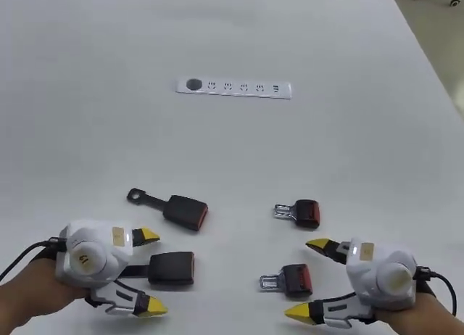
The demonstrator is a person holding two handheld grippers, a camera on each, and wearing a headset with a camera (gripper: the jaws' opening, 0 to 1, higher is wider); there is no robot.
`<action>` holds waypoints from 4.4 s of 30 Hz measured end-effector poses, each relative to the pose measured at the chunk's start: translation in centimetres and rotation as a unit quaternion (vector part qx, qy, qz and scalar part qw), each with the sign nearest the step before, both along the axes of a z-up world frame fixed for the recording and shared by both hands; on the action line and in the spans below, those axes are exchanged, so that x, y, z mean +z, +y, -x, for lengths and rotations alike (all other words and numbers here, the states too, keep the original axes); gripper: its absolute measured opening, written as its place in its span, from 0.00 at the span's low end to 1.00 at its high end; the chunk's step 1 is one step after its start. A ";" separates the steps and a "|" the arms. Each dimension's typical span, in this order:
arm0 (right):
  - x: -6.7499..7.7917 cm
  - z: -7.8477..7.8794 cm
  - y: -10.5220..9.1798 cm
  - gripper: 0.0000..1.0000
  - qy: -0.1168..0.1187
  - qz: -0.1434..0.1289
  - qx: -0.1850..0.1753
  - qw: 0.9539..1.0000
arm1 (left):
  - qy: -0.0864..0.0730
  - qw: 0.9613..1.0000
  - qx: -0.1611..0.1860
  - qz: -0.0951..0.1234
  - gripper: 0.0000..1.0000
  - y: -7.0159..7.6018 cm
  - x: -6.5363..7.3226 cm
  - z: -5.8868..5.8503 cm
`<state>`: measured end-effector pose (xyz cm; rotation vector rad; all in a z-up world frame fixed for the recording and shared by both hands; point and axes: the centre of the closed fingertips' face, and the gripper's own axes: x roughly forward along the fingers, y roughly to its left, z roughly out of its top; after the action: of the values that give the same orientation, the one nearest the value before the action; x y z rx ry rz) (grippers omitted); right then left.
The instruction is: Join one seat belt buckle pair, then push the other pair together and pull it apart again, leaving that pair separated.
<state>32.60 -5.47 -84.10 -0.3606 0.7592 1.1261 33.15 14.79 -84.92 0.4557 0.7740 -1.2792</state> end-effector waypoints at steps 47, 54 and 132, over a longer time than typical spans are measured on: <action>-1.4 0.0 0.2 0.35 -0.008 -0.012 0.058 0.998 | -0.025 0.991 -0.114 -0.068 0.33 0.6 -0.6 -0.2; -1.4 -0.2 2.0 0.35 -0.012 -0.022 0.058 0.998 | -0.021 0.991 -0.109 -0.068 0.33 0.7 -0.7 -0.2; -1.1 -1.3 14.1 0.34 -0.002 -0.025 0.084 0.996 | -0.019 0.988 -0.121 -0.090 0.33 0.8 -0.9 -0.2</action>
<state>33.90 8.64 -85.24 -0.3895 0.7051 1.2999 33.39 15.63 -85.84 0.7362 0.8237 -1.4261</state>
